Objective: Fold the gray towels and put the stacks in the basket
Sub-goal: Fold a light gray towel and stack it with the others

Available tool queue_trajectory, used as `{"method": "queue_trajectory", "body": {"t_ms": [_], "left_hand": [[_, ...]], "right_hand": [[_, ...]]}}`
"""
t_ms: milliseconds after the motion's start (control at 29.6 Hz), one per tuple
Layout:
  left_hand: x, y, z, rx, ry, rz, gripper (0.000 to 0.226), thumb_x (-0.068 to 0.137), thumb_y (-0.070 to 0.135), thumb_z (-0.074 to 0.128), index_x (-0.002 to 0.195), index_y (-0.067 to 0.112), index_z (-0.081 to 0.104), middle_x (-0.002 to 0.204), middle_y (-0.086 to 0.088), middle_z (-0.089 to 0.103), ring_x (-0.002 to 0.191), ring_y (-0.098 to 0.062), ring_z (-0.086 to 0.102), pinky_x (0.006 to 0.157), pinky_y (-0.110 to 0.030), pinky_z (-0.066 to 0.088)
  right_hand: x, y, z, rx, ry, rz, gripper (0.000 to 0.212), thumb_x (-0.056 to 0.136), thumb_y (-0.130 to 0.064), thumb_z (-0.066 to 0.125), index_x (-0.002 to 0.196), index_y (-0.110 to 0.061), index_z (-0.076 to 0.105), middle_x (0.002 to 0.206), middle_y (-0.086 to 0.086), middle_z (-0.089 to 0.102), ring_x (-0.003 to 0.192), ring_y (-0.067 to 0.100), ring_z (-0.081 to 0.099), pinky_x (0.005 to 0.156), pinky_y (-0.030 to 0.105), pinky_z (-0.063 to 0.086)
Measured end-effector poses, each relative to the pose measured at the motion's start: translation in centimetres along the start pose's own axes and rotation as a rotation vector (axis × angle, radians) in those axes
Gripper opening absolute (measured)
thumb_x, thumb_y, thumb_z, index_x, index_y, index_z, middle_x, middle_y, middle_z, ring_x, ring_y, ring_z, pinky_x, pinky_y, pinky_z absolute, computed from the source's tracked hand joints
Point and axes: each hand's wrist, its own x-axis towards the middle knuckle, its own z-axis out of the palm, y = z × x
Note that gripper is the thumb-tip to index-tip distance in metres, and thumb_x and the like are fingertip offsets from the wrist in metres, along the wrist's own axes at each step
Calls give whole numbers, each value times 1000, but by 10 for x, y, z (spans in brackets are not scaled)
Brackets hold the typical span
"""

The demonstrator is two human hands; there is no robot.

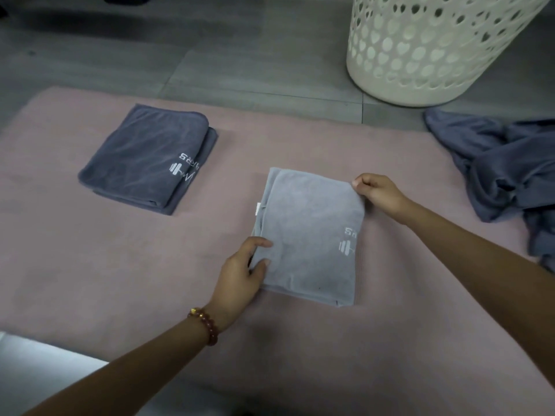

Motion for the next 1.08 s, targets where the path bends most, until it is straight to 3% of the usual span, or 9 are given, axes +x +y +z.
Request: {"method": "queue_trajectory", "body": {"t_ms": [101, 169, 271, 372, 507, 575, 710, 947, 1082], "left_hand": [[4, 2, 2, -192, 30, -115, 25, 87, -4, 58, 96, 19, 57, 96, 5, 61, 79, -1, 59, 64, -13, 48], [6, -3, 0, -212, -3, -152, 22, 87, 3, 62, 96, 22, 58, 96, -3, 62, 74, -13, 61, 60, -27, 56], [4, -8, -10, -45, -36, -145, 22, 77, 37, 64, 98, 37, 58, 96, -1, 68, 79, -24, 65, 69, -39, 56], [4, -6, -13, 159, -39, -193, 25, 77, 37, 65, 100, 38, 55, 86, 4, 66, 75, -18, 62, 67, -34, 52], [11, -5, -20, 788, 42, 373, 42, 64, 44, 56, 100, 23, 55, 108, -5, 54, 101, -25, 47, 85, -34, 28], [28, -2, -20, 827, -22, 586, 45, 68, 41, 56, 107, 20, 58, 123, -9, 50, 118, -28, 44, 94, -38, 24], [68, 1, 3, 890, -231, 715, 53, 89, 42, 42, 137, 19, 46, 149, -9, 35, 139, -25, 26, 108, -44, 19], [86, -18, 4, 866, -316, 532, 60, 93, 51, 26, 149, 30, 20, 159, 1, 9, 146, -26, 0, 116, -45, 7], [74, -16, 6, 622, -238, 235, 72, 82, 65, 30, 147, 35, 21, 157, -12, -1, 144, -34, -4, 117, -45, 6]], "right_hand": [[12, 11, 1, -202, 54, 63, 24, 97, -23, 49, 74, -19, 56, 88, 5, 58, 81, 17, 51, 78, 27, 41], [20, 8, 1, -363, 6, 119, 25, 98, -30, 44, 78, -19, 54, 93, 5, 57, 89, 21, 51, 90, 35, 38], [22, 0, 3, -536, -40, 128, 27, 98, -34, 42, 92, -12, 56, 107, 12, 60, 105, 28, 53, 96, 38, 36], [5, -5, 9, -581, 95, -16, 30, 93, -34, 52, 110, -10, 55, 118, 12, 56, 114, 31, 48, 95, 38, 34], [-38, -11, 24, -635, 229, -351, 53, 87, -47, 39, 126, -13, 49, 132, 9, 46, 127, 28, 37, 103, 36, 25], [-60, -9, 39, -670, 155, -397, 63, 86, -53, 30, 133, -14, 45, 141, 11, 40, 135, 31, 30, 110, 42, 21], [-102, 13, 79, -830, -42, -419, 83, 87, -70, 17, 146, -13, 28, 153, 15, 25, 143, 35, 15, 115, 52, 5], [-148, 47, 90, -1031, -183, -641, 80, 86, -73, 27, 150, -26, 22, 158, 4, 16, 145, 32, 12, 110, 64, 11], [-149, 40, 83, -850, -269, -604, 65, 88, -70, 19, 147, -42, 18, 158, -9, 6, 146, 19, -1, 114, 50, -11]]}}
